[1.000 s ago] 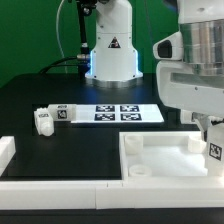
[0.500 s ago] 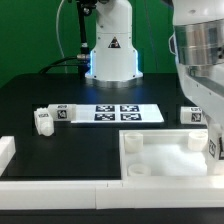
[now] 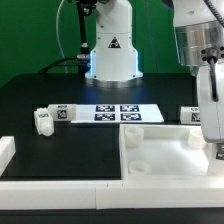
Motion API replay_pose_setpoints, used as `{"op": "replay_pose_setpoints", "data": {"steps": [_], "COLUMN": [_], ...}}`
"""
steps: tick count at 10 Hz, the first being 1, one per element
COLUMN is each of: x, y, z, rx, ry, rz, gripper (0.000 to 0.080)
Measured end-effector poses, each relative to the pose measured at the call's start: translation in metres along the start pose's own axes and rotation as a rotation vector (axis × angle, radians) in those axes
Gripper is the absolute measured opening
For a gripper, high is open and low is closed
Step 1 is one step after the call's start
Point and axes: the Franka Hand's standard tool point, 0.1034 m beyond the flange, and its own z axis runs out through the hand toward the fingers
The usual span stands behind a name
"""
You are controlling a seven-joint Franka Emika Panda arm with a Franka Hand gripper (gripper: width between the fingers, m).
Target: Assemble square table
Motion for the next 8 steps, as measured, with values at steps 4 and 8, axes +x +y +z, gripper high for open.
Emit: {"op": "replay_pose_setpoints", "data": {"steps": [4,8], "x": [-0.009,-0.011], "y": [-0.004,-0.005], "z": [-0.03,-0.037], "rx": [0.004,0.008], "ry": [-0.024,-0.028], "rz": [-0.107,-0.116], "gripper": [0.0627,0.0649]}}
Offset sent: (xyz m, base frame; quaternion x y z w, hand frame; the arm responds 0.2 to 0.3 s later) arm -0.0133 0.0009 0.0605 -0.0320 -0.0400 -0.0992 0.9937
